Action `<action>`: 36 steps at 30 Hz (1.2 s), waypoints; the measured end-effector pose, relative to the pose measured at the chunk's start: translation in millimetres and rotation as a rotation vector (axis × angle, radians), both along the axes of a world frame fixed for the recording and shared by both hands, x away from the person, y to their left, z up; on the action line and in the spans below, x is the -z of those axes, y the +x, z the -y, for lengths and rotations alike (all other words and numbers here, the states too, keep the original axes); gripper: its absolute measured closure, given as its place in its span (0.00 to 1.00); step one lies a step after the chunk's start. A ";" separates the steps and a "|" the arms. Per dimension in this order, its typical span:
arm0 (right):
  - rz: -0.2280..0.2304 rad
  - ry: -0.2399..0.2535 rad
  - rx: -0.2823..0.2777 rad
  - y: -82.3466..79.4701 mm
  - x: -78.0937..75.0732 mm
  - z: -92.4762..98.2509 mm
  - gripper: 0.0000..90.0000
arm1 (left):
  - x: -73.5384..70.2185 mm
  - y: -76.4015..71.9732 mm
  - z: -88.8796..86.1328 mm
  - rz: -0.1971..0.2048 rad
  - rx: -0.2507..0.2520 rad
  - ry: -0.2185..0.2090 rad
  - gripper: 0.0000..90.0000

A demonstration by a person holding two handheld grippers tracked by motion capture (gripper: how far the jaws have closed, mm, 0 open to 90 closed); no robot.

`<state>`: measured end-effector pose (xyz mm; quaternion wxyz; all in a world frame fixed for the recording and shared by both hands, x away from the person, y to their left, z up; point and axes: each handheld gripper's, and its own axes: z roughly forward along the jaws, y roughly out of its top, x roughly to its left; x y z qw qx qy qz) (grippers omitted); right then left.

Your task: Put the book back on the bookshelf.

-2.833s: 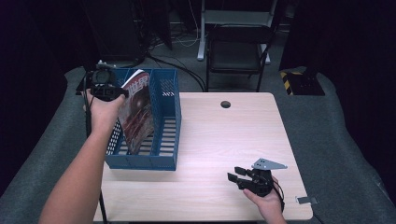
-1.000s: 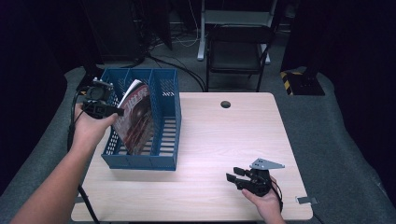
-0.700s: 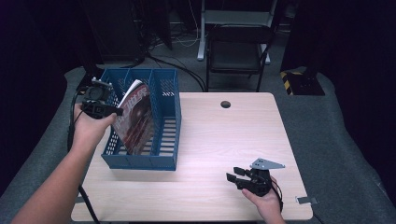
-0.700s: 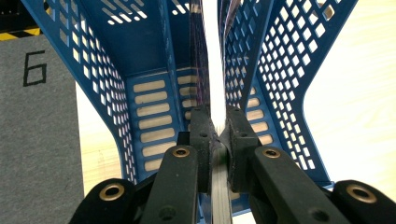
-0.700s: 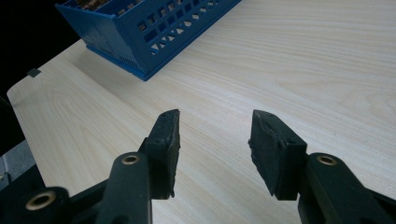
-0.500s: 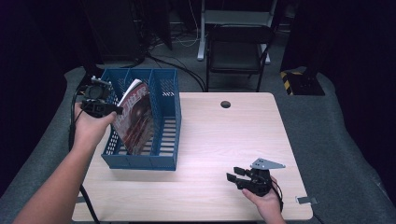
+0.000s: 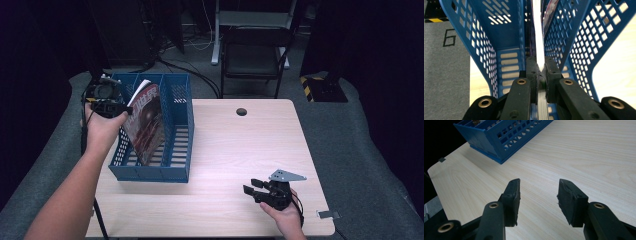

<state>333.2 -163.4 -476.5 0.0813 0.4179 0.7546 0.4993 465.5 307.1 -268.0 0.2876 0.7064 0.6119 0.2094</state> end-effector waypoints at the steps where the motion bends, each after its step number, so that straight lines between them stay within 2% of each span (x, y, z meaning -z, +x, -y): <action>1: -0.001 0.003 0.004 0.1 0.0 0.2 0.58 | 0.0 0.0 0.0 0.000 0.000 0.000 0.94; 10: -0.003 0.000 -0.001 -0.4 -0.3 1.8 0.58 | -1.4 11.7 -5.3 0.029 -0.036 -0.026 0.94; 17: -0.006 0.004 0.002 -0.9 -0.5 1.1 0.58 | -0.6 16.1 -3.9 0.052 -0.042 -0.023 0.94; 28: -0.001 0.006 0.002 -1.0 -0.5 1.6 0.58 | 1.7 18.1 -1.5 0.057 -0.048 -0.016 0.94; 36: -0.003 -0.001 -0.004 -0.9 -0.3 1.2 0.58 | 12.1 15.7 -2.7 0.072 -0.046 -0.026 0.94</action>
